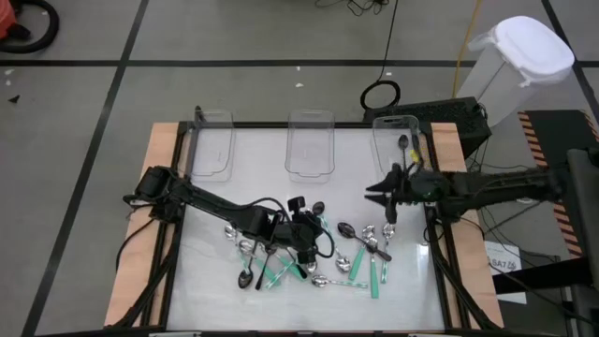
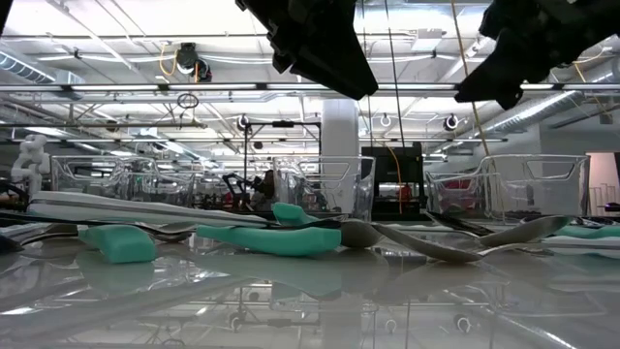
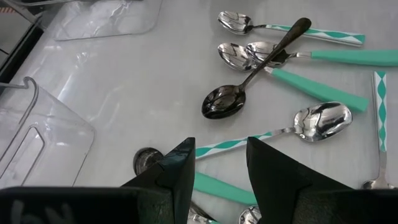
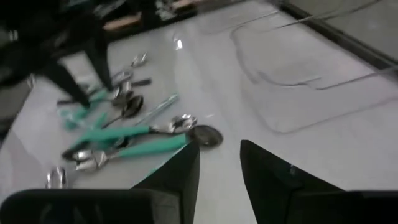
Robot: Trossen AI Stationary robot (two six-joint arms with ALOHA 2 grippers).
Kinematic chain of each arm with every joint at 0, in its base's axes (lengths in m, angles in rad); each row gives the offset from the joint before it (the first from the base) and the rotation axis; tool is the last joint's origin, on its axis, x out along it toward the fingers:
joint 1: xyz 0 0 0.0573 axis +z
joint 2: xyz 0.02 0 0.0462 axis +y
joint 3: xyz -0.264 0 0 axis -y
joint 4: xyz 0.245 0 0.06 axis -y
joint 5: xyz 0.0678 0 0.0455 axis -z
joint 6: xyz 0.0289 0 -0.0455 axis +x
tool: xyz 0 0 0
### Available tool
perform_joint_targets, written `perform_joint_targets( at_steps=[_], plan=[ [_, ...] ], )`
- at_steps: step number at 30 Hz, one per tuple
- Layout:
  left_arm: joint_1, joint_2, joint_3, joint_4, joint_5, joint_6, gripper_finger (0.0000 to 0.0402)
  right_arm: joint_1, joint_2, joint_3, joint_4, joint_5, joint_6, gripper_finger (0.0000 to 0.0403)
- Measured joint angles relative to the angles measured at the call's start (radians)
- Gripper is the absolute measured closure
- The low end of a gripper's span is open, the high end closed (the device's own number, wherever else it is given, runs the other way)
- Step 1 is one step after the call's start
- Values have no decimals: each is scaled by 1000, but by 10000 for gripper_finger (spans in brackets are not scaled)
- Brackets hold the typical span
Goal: Sort silverware by color (type)
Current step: Put the black spoon into the right transparent bin
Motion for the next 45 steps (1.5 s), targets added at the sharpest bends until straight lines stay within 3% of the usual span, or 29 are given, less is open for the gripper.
perform_joint_targets(
  at_steps=[6,10,18,25,36,45],
  plan=[
    [0,0,0,-6,0,-26,256,174,171,0,57,145,20,294],
    [0,0,0,-29,0,-54,256,263,277,0,111,182,40,294],
    [0,0,0,-61,0,-91,256,328,409,0,152,207,108,294],
    [-15,16,0,-133,-3,-245,256,364,518,47,151,212,162,294],
    [-106,72,2,-157,-31,-357,256,421,710,226,-131,184,319,294],
    [-166,90,-1,-174,-81,-370,256,428,812,295,-216,173,402,294]
  ],
)
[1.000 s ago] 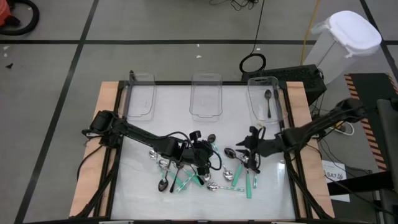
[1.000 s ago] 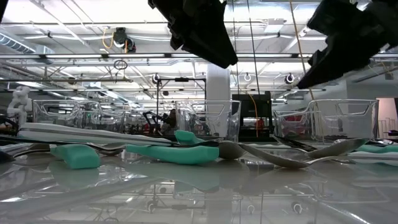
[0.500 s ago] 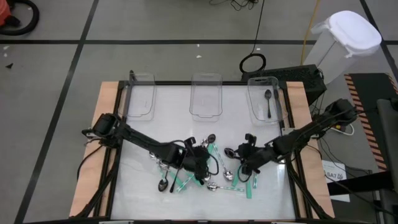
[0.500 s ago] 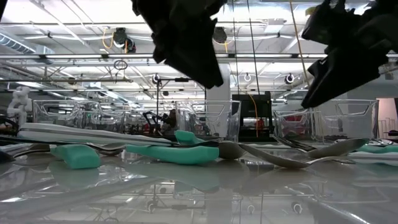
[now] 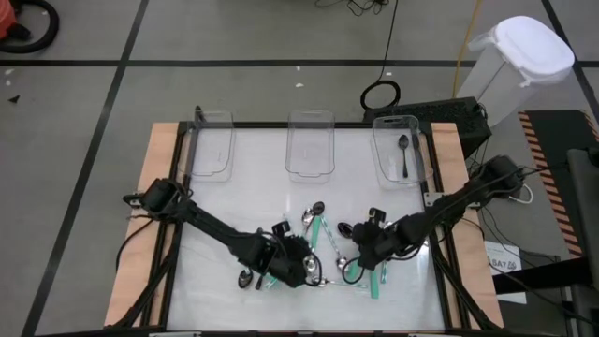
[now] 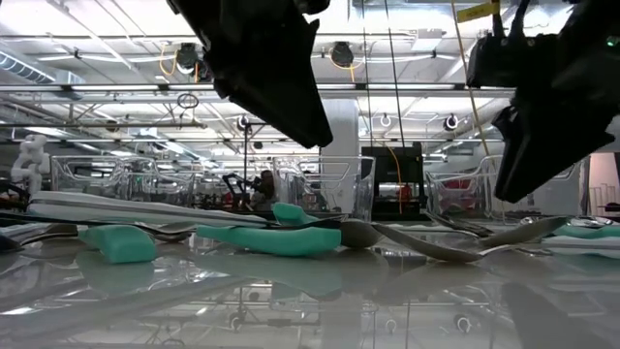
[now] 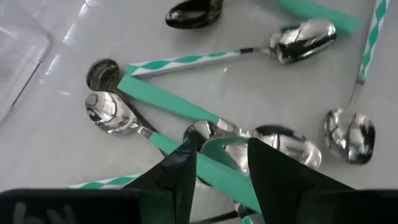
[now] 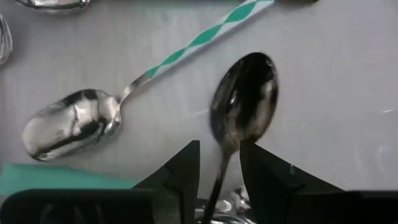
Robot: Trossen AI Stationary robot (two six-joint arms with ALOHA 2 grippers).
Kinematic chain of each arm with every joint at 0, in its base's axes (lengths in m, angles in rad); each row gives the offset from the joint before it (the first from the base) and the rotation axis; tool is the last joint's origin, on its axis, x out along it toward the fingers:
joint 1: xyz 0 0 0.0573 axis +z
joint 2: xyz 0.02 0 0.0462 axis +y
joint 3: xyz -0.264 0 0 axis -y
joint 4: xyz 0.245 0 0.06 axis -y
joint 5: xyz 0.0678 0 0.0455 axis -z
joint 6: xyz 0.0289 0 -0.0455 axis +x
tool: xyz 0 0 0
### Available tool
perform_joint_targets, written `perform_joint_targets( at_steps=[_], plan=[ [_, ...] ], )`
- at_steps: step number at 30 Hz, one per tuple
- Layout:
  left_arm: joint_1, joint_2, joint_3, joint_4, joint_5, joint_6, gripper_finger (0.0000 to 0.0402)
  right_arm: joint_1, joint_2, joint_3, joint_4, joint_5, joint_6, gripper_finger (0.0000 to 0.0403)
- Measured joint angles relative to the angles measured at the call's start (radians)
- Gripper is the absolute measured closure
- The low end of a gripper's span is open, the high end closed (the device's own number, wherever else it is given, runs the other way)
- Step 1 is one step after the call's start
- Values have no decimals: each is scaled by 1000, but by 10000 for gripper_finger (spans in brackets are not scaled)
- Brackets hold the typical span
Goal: Sort silverware by color (type)
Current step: Put the black spoon into the right transparent bin
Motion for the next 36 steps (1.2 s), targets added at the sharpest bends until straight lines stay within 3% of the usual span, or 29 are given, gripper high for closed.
perform_joint_targets(
  at_steps=[8,11,20,26,36],
  plan=[
    [-16,0,0,2,-8,-52,256,0,71,8,-15,-16,10,294],
    [-22,0,0,3,-21,-71,256,0,73,8,-26,-54,26,294],
    [-24,0,0,27,-26,-101,256,0,73,3,-37,-1,91,294],
    [-24,0,0,76,-27,-74,256,0,73,-24,-33,-41,125,296],
    [-24,0,0,91,-27,-70,256,-1,69,-69,20,-43,106,353]
  ],
)
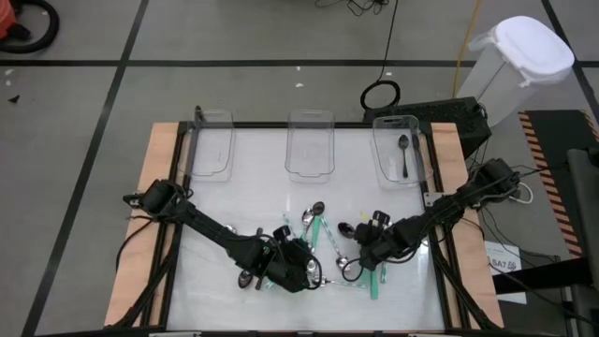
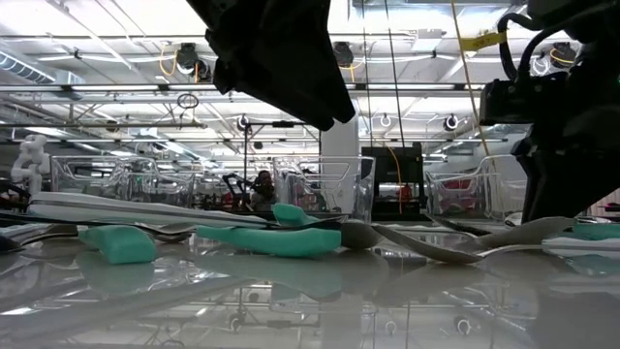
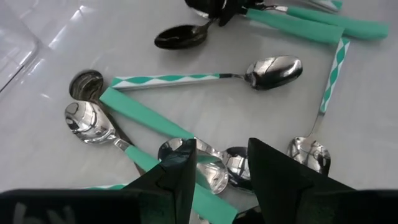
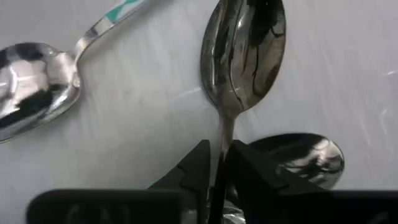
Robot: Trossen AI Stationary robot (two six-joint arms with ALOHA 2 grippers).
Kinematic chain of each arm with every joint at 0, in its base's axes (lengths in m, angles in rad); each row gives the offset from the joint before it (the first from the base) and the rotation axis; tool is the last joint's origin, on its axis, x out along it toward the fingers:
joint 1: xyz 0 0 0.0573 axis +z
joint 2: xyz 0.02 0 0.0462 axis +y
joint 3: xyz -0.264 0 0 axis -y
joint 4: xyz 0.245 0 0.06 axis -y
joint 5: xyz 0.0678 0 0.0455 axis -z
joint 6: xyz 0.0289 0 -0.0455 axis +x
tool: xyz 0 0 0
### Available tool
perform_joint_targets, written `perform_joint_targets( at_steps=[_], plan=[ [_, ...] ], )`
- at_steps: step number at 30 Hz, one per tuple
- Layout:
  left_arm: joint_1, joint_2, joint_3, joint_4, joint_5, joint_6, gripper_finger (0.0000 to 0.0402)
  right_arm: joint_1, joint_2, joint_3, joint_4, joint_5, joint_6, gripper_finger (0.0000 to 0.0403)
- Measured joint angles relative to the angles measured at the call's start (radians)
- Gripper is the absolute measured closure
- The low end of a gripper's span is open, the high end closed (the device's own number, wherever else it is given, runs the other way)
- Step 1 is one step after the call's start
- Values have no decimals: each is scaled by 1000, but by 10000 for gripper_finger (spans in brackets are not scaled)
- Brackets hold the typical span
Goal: Sort silverware by color (type)
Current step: Put the black spoon into the right transparent bin
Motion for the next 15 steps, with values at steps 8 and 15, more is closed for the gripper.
perform_joint_targets(
  at_steps=[8,15],
  plan=[
    [0,0,0,39,0,33,256,0,2,-3,48,17,-55,388],
    [1,0,0,39,-1,34,256,-3,0,-4,66,24,-89,389]
  ],
)
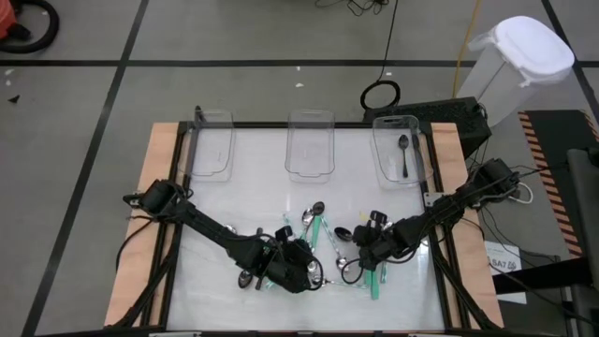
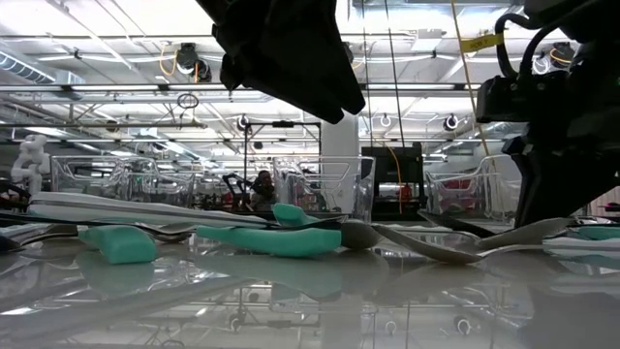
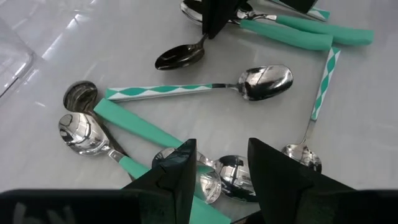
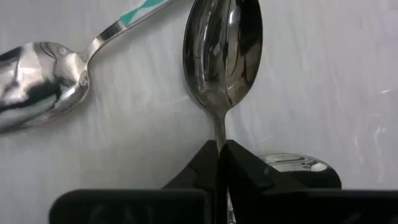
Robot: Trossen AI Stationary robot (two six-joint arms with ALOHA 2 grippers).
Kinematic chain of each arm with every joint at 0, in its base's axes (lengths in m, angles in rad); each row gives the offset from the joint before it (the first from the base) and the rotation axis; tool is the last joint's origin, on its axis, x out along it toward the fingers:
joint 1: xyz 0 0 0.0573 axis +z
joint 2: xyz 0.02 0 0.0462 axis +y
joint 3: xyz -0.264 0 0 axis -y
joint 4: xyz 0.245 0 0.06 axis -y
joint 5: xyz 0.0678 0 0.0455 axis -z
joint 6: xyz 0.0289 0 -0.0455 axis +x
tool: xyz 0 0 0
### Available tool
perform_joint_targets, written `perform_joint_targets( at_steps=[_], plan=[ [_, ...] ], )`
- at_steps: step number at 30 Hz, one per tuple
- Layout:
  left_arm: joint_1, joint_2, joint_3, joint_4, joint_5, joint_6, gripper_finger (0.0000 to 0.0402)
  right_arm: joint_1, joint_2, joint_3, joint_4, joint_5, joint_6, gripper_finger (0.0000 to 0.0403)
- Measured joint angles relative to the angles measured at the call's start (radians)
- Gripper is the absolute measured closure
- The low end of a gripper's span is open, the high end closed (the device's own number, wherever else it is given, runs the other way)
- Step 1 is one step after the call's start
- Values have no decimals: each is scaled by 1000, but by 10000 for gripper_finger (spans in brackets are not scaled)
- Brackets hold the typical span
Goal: Sort silverware by color (type)
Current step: Put the black spoon into the right transparent bin
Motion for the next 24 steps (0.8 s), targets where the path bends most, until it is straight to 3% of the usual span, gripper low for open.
perform_joint_targets(
  at_steps=[9,24],
  plan=[
    [4,0,0,0,-8,0,256,-1,-34,-2,35,108,-60,389],
    [4,0,0,85,-29,42,256,3,-46,0,232,432,-128,389]
  ],
)
